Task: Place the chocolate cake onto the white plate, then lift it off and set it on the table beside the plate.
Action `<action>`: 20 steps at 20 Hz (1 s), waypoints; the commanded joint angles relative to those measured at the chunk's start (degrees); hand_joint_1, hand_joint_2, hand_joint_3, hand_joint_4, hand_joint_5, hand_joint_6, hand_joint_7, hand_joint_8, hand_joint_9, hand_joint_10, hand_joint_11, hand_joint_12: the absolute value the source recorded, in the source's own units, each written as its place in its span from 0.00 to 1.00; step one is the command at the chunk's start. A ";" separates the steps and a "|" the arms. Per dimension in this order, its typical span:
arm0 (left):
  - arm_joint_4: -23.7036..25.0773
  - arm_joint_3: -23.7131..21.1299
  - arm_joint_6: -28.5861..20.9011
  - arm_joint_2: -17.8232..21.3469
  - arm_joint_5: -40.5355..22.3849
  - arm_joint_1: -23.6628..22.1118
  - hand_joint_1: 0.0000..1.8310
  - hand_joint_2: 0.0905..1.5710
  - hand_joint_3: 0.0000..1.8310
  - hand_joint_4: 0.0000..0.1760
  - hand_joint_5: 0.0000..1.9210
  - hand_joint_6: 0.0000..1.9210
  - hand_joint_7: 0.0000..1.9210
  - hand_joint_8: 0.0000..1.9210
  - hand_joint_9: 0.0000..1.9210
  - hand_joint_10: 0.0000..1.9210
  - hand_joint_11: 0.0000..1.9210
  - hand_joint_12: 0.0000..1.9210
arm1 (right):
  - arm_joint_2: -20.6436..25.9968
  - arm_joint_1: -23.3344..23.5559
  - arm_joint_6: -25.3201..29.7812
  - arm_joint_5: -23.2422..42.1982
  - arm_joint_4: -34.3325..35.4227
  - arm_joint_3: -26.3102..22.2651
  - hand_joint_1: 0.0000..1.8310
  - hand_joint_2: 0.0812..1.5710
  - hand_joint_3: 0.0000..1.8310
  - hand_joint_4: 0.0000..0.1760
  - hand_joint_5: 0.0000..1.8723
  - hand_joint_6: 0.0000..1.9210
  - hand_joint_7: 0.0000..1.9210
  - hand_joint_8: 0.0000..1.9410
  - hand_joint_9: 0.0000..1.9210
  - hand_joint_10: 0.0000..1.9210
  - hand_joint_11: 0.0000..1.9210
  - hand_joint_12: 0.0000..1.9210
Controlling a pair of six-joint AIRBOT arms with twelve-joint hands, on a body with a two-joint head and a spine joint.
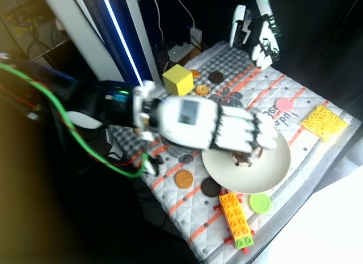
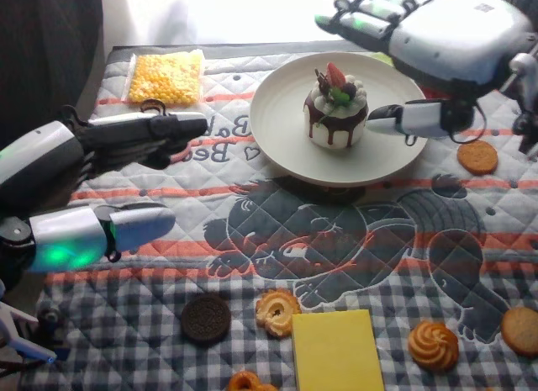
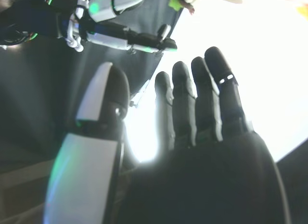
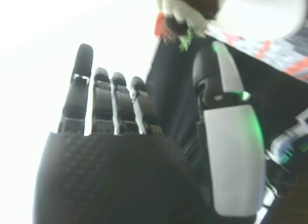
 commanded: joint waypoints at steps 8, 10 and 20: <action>-0.31 0.57 -1.82 -0.57 -7.31 -0.34 0.62 0.74 0.00 0.09 0.21 0.00 0.20 0.00 0.04 0.52 0.00 0.81 | -5.52 1.89 -0.30 -0.44 3.68 7.18 0.48 0.66 0.00 0.20 0.00 0.00 0.00 0.00 0.02 0.00 0.00 0.29; -0.35 0.57 -2.05 -0.57 -7.47 -0.33 0.63 0.75 0.00 0.00 0.21 0.00 0.20 0.00 0.05 0.52 0.00 0.85 | -5.74 1.59 -0.30 -1.59 4.48 7.72 0.55 0.69 0.00 0.00 0.10 0.01 0.11 0.01 0.18 0.04 0.00 0.68; -0.82 0.81 -2.32 -0.81 -8.08 -0.17 0.61 0.75 0.00 0.10 0.22 0.00 0.21 0.01 0.07 0.45 0.00 0.75 | -5.24 1.55 -0.29 -0.92 4.43 6.34 0.61 0.82 0.00 0.00 0.38 0.74 0.31 0.80 0.23 0.75 0.18 1.00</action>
